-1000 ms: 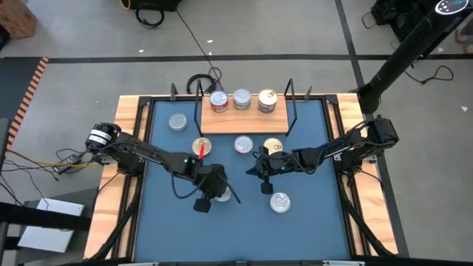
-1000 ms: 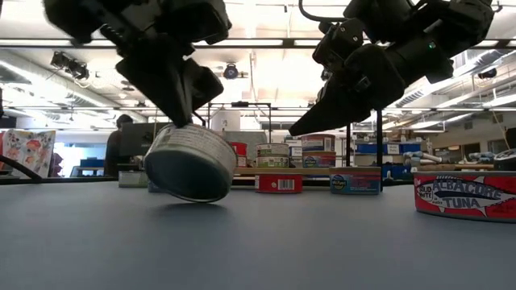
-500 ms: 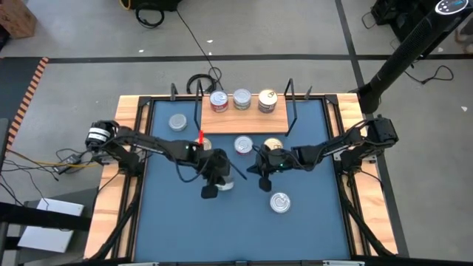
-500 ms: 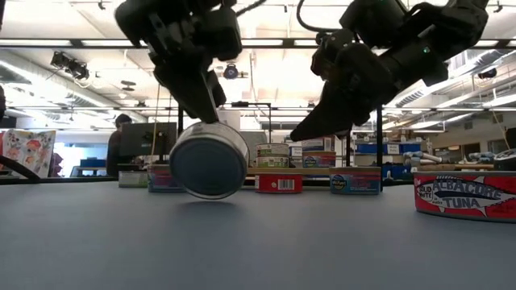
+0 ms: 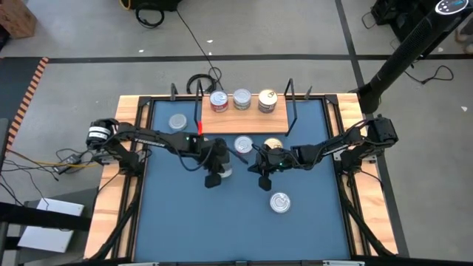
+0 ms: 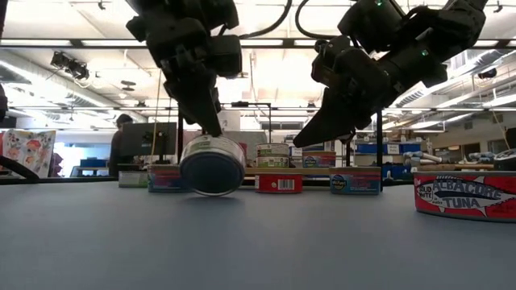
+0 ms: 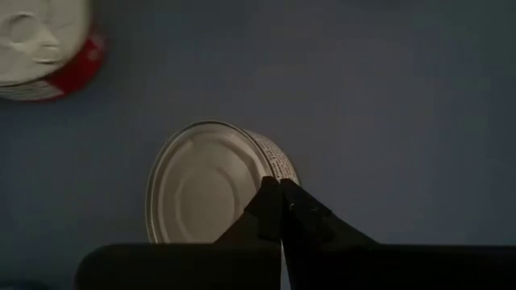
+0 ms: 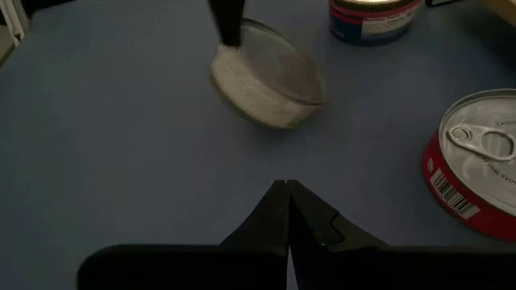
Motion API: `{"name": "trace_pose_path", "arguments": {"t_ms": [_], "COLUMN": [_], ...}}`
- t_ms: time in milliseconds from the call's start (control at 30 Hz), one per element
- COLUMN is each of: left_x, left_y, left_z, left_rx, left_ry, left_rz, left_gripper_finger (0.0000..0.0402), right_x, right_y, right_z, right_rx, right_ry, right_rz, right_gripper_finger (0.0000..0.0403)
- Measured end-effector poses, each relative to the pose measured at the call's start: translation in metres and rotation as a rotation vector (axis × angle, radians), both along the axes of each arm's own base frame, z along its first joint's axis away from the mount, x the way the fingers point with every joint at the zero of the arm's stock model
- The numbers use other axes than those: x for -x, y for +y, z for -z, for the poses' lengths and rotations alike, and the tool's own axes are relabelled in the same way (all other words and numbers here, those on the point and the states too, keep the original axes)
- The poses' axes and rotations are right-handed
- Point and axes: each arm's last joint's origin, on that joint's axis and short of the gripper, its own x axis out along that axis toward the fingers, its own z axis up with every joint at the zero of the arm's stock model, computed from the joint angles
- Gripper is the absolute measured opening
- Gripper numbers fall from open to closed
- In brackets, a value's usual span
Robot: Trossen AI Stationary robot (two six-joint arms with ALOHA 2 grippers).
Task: Stack canned seafood by type on shelf
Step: Put the green tuna can aligned with the stacked green tuna can on the shelf
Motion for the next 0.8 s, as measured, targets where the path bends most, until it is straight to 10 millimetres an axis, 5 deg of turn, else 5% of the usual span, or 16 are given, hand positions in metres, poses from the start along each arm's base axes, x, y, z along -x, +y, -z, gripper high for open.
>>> {"name": "trace_pose_path", "arguments": {"t_ms": [467,800], "left_x": [0.003,0.010], "left_y": [0.014,0.026], "left_z": [-0.028,-0.024], "left_rx": [-0.017,-0.071], "left_ry": [-0.041,0.023], "left_rz": [-0.072,-0.093], "left_gripper_finger": [0.0000,0.0000], "right_x": [0.000,0.001], "right_y": [-0.001,0.000], "right_z": [0.001,0.001], "right_rx": [-0.014,-0.017], "right_ry": [0.009,0.011], "right_rz": [0.012,0.000], "right_gripper_finger": [0.0009,0.0025]}}
